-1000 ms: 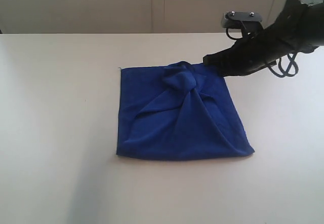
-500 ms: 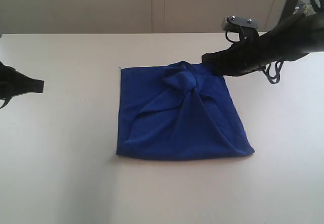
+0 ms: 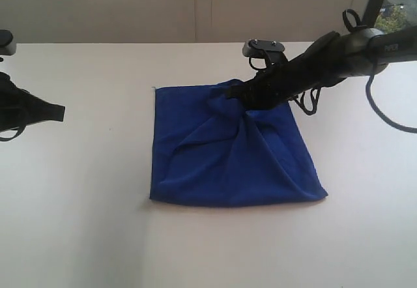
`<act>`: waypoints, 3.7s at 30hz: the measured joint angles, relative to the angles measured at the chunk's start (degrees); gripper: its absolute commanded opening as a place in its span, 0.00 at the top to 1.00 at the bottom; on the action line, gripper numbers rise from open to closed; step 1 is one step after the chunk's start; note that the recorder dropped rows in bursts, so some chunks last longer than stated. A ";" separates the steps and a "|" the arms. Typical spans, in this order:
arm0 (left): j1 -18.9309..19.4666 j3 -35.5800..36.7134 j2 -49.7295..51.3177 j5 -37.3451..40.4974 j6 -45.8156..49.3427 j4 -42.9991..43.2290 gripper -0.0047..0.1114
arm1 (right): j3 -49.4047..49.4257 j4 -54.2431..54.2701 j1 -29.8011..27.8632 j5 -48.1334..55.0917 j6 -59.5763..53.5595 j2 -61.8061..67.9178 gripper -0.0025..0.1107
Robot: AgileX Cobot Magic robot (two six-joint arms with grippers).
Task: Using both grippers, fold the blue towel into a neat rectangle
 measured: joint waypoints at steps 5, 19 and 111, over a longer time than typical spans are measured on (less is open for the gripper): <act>0.00 0.00 0.00 0.00 0.00 0.00 0.96 | -0.45 0.21 1.90 2.33 -0.99 -2.65 0.98; 0.00 0.00 0.00 -0.11 0.00 -0.09 0.96 | -0.54 -0.58 7.06 4.95 -2.57 -3.92 0.98; -14.87 -13.55 16.56 -0.80 0.70 -0.27 0.96 | 2.09 6.14 -2.52 -14.10 1.07 -0.48 0.79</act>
